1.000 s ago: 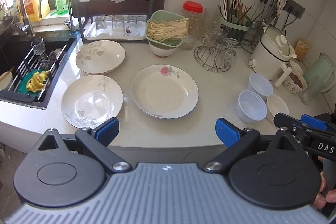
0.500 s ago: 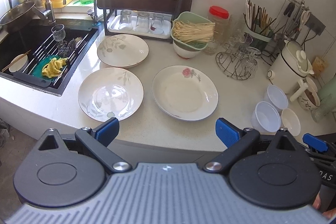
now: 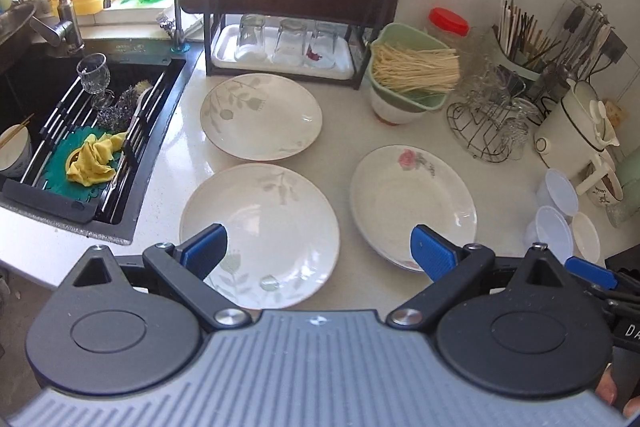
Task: Organize plates and bowls
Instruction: 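Reach both grippers to the orange-rimmed leaf plate rim and close on it, then lift the leaf plate with both grippers and carry it over the rose plate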
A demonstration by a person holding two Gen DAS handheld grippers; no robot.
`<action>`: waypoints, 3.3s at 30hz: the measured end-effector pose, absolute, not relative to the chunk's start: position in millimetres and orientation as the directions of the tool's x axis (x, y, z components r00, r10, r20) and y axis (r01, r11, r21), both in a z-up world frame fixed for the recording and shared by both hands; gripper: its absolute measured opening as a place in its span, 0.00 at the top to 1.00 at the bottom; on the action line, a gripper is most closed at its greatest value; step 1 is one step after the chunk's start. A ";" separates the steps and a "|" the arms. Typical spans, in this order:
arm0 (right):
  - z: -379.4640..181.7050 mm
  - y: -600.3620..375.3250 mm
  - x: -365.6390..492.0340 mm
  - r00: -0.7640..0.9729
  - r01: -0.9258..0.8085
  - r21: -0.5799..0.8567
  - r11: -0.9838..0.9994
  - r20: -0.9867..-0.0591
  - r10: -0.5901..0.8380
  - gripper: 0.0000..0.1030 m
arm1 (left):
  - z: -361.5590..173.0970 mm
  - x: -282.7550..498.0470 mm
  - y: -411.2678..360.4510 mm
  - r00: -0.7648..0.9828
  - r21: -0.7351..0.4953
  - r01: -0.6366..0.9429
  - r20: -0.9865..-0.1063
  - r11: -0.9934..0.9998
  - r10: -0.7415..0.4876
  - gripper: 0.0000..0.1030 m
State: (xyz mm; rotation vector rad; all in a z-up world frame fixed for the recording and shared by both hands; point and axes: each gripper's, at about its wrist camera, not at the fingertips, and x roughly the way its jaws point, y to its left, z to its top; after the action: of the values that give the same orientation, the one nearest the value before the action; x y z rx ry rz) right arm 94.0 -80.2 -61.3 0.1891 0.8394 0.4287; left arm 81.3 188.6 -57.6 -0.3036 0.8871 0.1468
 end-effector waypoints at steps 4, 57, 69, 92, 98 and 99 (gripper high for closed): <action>-69.6 -39.2 105.4 0.578 -0.294 0.300 0.908 -0.700 0.419 0.00 | -74.0 97.6 231.4 0.610 -0.206 -0.234 -0.792 0.950 -0.021 0.03; -209.5 76.9 166.3 0.449 -0.060 0.359 0.931 -0.824 0.346 0.84 | -233.8 174.9 362.2 0.450 -0.422 -0.129 -0.831 0.897 -0.326 0.68; -212.1 76.4 169.3 0.458 -0.079 0.360 0.930 -0.815 0.354 0.84 | -239.7 185.7 359.7 0.400 -0.408 -0.075 -0.848 0.910 -0.348 0.73; -190.0 50.8 162.5 0.469 0.002 0.486 0.874 -0.772 0.429 0.84 | -203.3 183.6 358.1 0.425 -0.485 -0.060 -0.803 0.873 -0.417 0.73; -176.2 41.7 162.2 0.475 -0.009 0.496 0.868 -0.762 0.440 0.84 | -186.7 190.0 351.1 0.436 -0.489 -0.040 -0.793 0.871 -0.425 0.73; -174.2 38.6 163.2 0.473 -0.007 0.501 0.865 -0.761 0.444 0.84 | -184.9 191.3 349.7 0.436 -0.492 -0.036 -0.791 0.870 -0.429 0.73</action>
State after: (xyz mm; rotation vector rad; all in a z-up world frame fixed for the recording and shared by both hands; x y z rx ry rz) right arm 163.2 38.6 -174.2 0.4691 1.0505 0.2887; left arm 191.3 349.7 -184.9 -0.4791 1.1026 -0.2567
